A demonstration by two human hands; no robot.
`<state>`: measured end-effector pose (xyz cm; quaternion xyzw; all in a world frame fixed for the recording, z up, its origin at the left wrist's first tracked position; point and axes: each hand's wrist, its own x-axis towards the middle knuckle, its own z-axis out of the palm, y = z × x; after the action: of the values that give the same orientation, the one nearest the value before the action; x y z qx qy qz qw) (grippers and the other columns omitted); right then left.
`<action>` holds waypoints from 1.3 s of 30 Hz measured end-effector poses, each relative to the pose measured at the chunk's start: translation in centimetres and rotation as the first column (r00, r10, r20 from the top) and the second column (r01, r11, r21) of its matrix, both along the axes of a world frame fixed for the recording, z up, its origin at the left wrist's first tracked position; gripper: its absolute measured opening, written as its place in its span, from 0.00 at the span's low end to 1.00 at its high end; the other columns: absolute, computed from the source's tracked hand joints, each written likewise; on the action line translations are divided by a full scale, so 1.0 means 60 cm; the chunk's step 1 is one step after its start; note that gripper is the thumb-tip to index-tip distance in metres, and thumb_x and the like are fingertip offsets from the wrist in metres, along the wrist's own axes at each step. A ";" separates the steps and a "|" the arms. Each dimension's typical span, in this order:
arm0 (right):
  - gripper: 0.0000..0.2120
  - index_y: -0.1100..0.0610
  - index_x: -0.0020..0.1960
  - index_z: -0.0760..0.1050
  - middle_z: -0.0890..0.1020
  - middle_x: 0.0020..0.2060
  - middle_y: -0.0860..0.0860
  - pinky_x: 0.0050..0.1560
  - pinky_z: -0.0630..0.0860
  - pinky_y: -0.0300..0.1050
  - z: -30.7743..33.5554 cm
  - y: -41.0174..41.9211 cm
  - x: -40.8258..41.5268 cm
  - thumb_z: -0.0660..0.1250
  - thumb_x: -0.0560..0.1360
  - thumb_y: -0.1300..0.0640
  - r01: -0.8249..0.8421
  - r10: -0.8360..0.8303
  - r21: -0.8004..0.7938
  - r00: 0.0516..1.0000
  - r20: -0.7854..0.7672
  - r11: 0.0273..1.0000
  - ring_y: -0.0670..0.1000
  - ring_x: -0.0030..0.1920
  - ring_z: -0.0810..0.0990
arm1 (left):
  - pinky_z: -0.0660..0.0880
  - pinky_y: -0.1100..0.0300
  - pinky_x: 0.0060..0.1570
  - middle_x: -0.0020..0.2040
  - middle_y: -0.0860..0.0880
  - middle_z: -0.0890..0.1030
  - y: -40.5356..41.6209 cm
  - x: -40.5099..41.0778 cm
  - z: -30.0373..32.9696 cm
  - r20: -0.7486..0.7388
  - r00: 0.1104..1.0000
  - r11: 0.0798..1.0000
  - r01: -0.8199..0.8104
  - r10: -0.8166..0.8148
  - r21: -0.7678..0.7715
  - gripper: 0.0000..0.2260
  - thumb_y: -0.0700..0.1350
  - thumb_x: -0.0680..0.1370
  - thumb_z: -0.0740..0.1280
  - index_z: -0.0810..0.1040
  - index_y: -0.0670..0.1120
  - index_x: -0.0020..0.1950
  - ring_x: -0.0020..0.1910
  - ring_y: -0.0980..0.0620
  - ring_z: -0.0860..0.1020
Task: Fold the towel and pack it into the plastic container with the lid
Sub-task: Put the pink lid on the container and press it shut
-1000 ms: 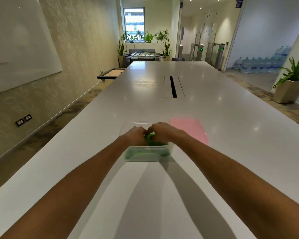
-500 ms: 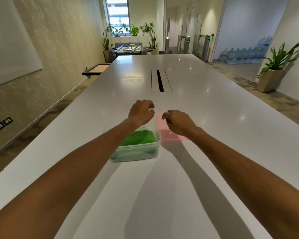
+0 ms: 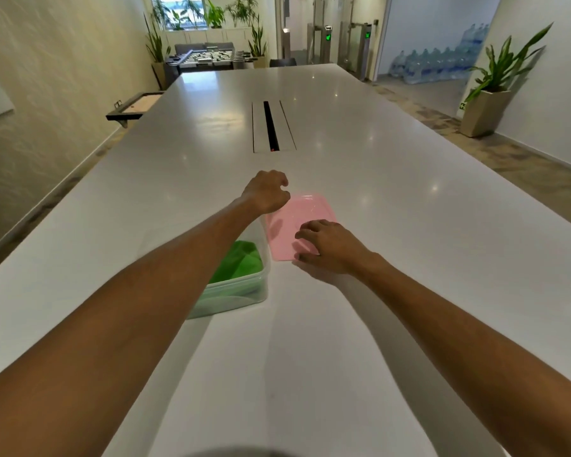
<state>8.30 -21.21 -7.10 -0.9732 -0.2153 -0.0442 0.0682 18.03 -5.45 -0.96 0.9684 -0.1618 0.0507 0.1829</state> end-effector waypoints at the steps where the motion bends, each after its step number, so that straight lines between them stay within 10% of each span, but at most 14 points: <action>1: 0.25 0.53 0.67 0.71 0.73 0.68 0.52 0.66 0.67 0.51 -0.004 -0.001 -0.001 0.61 0.75 0.40 0.004 -0.004 0.009 1.000 -0.004 1.000 0.55 0.66 0.72 | 0.71 0.54 0.60 0.65 0.45 0.76 -0.004 0.008 -0.005 -0.017 1.000 1.000 0.004 -0.004 0.013 0.18 0.44 0.75 0.65 0.75 0.44 0.64 0.62 0.45 0.75; 22: 0.19 0.50 0.65 0.74 0.72 0.68 0.55 0.67 0.65 0.54 -0.055 -0.031 0.008 0.61 0.77 0.45 -0.060 0.060 0.134 0.998 0.010 0.989 0.58 0.68 0.70 | 0.69 0.46 0.64 0.68 0.43 0.71 -0.042 0.120 -0.052 -0.259 0.961 0.883 0.034 0.100 0.469 0.19 0.47 0.79 0.56 0.68 0.43 0.69 0.66 0.43 0.71; 32: 0.17 0.50 0.63 0.76 0.76 0.65 0.53 0.64 0.70 0.54 -0.050 -0.025 0.003 0.63 0.76 0.46 -0.123 0.113 0.090 0.988 0.108 0.988 0.56 0.64 0.74 | 0.71 0.49 0.61 0.64 0.39 0.75 -0.015 0.134 -0.049 -0.260 0.964 0.963 0.012 0.061 0.268 0.18 0.46 0.78 0.57 0.73 0.39 0.63 0.61 0.40 0.73; 39: 0.14 0.53 0.59 0.79 0.80 0.60 0.53 0.58 0.76 0.52 -0.020 -0.032 0.005 0.63 0.76 0.50 -0.136 0.104 0.084 0.946 0.308 0.987 0.56 0.59 0.78 | 0.74 0.58 0.51 0.55 0.40 0.81 0.012 0.125 0.000 -0.224 0.973 0.941 -0.131 0.061 -0.311 0.13 0.43 0.78 0.62 0.80 0.37 0.57 0.50 0.46 0.78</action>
<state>8.60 -23.13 -8.30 -0.9350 -0.2796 -0.1999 0.0876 25.50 -4.71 -0.95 0.9318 -0.0832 -0.0177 0.3528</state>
